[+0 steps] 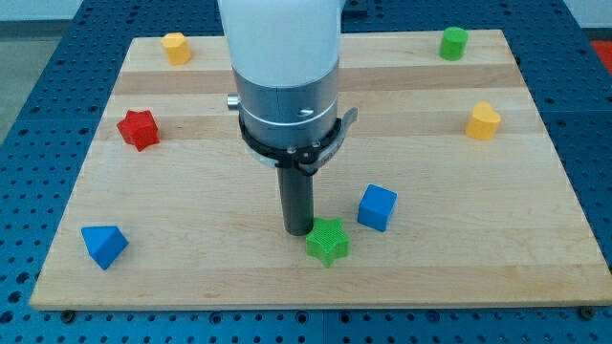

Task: Move the blue cube to the bottom right side of the board

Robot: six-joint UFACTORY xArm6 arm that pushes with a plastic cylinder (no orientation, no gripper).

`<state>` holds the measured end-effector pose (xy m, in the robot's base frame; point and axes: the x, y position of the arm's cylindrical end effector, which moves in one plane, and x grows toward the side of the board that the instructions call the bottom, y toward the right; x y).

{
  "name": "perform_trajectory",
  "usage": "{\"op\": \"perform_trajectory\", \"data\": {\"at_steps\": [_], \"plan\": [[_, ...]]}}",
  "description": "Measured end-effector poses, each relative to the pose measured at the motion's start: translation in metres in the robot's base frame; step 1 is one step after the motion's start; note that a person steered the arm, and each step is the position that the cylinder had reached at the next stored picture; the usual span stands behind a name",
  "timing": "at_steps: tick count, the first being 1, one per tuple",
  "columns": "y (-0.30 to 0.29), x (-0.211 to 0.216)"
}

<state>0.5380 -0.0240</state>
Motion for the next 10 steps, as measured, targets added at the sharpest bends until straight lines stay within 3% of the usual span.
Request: {"op": "perform_trajectory", "data": {"at_steps": [3,7,10], "plan": [[0.053,-0.024],[0.131,0.011],[0.184,0.004]]}}
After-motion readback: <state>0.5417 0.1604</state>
